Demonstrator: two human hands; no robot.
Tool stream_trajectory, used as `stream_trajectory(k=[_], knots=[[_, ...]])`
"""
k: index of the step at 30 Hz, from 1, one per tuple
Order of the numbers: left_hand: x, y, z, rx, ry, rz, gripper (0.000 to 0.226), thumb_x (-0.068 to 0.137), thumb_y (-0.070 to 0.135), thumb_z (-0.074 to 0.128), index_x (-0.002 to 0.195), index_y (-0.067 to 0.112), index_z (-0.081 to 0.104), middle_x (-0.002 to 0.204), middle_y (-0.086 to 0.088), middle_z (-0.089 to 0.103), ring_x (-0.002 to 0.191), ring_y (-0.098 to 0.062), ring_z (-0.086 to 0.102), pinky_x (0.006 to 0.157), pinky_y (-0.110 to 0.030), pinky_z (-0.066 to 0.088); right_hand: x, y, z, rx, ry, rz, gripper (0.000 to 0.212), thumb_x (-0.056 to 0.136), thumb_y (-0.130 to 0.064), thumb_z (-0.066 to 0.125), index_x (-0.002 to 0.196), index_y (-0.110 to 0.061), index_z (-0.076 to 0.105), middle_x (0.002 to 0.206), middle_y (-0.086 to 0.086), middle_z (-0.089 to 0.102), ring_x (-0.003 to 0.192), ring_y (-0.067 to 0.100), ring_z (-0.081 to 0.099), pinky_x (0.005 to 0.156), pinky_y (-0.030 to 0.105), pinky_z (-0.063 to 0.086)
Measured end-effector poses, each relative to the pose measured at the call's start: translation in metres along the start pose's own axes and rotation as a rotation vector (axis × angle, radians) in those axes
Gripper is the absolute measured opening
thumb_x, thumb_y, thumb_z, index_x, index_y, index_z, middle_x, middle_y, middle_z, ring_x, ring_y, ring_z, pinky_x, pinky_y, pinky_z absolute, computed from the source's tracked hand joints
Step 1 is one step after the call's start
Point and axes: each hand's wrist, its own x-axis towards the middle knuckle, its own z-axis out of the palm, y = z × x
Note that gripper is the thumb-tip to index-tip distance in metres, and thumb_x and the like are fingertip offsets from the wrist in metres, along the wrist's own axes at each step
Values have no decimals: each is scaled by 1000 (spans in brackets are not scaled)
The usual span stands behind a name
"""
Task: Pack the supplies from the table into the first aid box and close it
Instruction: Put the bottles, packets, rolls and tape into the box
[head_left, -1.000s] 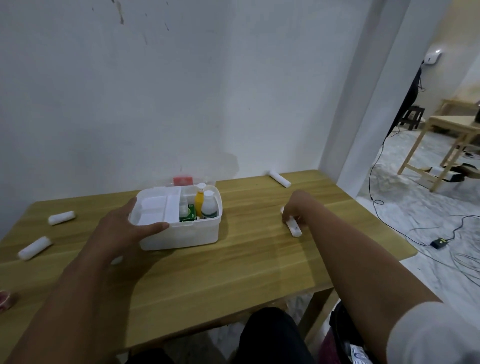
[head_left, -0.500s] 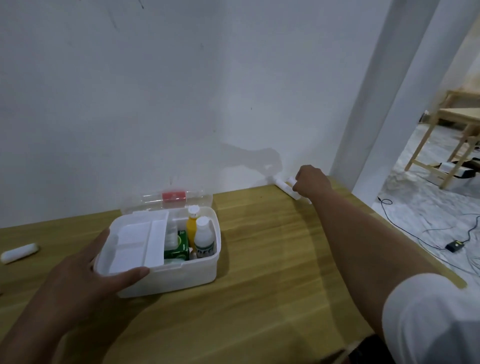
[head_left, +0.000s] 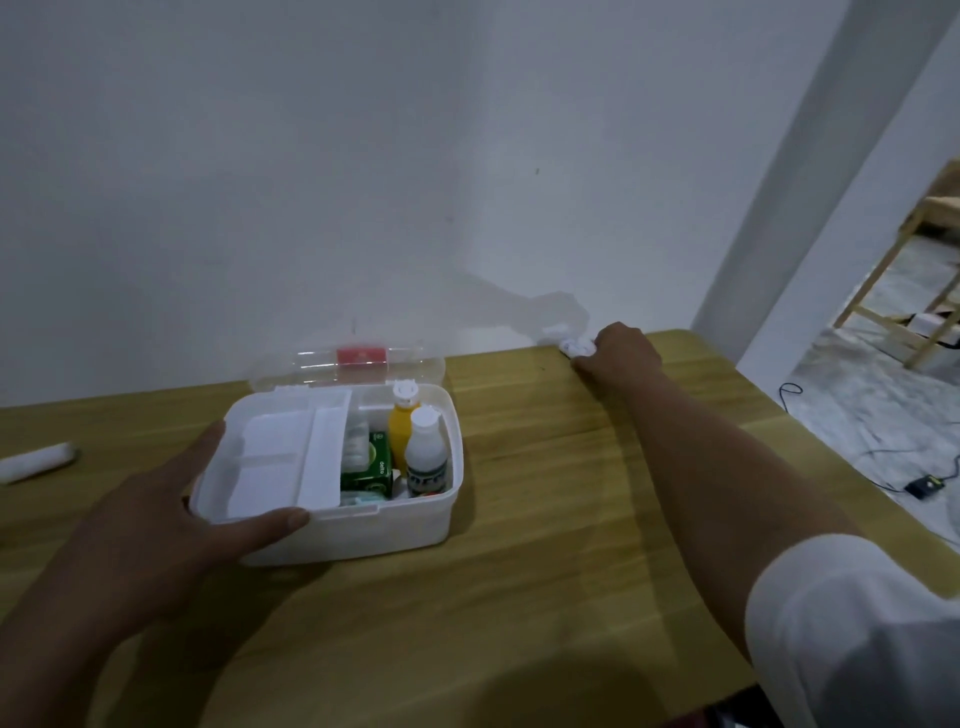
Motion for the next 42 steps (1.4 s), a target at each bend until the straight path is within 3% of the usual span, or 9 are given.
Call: stream_trajectory(k=[6, 11, 14, 17, 20, 25, 30, 35, 42], knots=[[-15, 16, -6, -47, 11, 31, 151, 25, 95, 60, 159, 39, 20, 159, -5, 40, 130, -37, 50, 54, -24, 41, -18, -9, -7, 31, -24, 13, 48, 73, -66, 64, 73, -18, 61, 74, 0, 64, 80, 25, 66, 66, 32, 48], [-26, 27, -9, -103, -14, 49, 131, 50, 76, 78, 160, 34, 21, 160, -8, 39, 137, -37, 43, 95, -51, 47, -44, -28, -32, 9, 13, -8, 32, 70, -52, 67, 74, -21, 66, 73, -7, 63, 84, 21, 63, 81, 38, 42], [-33, 31, -11, -156, -12, 82, 122, 55, 67, 79, 159, 33, 26, 156, -9, 44, 135, -36, 45, 89, -45, 45, -67, -43, -53, 117, 39, -44, 47, 68, -66, 64, 66, -19, 61, 63, -10, 57, 79, 18, 64, 83, 41, 42], [-39, 34, -9, -217, 10, 95, 111, 63, 59, 85, 157, 33, 31, 152, -7, 49, 132, -32, 48, 79, -36, 40, -90, -60, -69, 278, 45, -87, 61, 55, -74, 65, 92, -26, 76, 81, -14, 67, 92, 15, 68, 88, 37, 52], [-42, 34, -6, -181, 33, 105, 106, 64, 63, 85, 154, 33, 37, 148, -3, 53, 128, -29, 51, 77, -35, 40, -114, -81, -84, 380, 31, -158, 68, 65, -54, 82, 121, -16, 75, 107, -2, 76, 104, 17, 70, 83, 29, 51], [-46, 34, -5, -170, 55, 112, 107, 58, 71, 84, 149, 30, 45, 143, -2, 57, 123, -26, 55, 81, -37, 46, -155, -121, -104, 515, 24, -251, 66, 75, -45, 86, 130, -12, 70, 121, 4, 74, 110, 19, 69, 91, 30, 53], [-50, 37, -8, -174, 44, 96, 103, 56, 68, 87, 143, 27, 51, 136, -4, 61, 109, -25, 58, 86, -47, 58, -191, -151, -108, 648, -65, -249, 46, 74, -32, 89, 101, 3, 77, 93, 17, 74, 79, 23, 69, 77, 51, 64], [-54, 37, -8, -185, 50, 109, 101, 58, 66, 88, 144, 27, 50, 134, -4, 61, 110, -26, 58, 86, -48, 58, -225, -157, -90, 672, -177, -172, 39, 74, -24, 91, 90, 8, 74, 79, 12, 71, 74, 23, 74, 62, 39, 66], [-51, 37, -8, -153, 52, 124, 98, 62, 62, 88, 144, 24, 50, 131, -6, 62, 101, -22, 55, 83, -45, 58, -236, -151, -61, 621, 0, -186, 37, 68, -34, 87, 72, -8, 61, 74, 8, 67, 74, 27, 73, 68, 45, 63]])
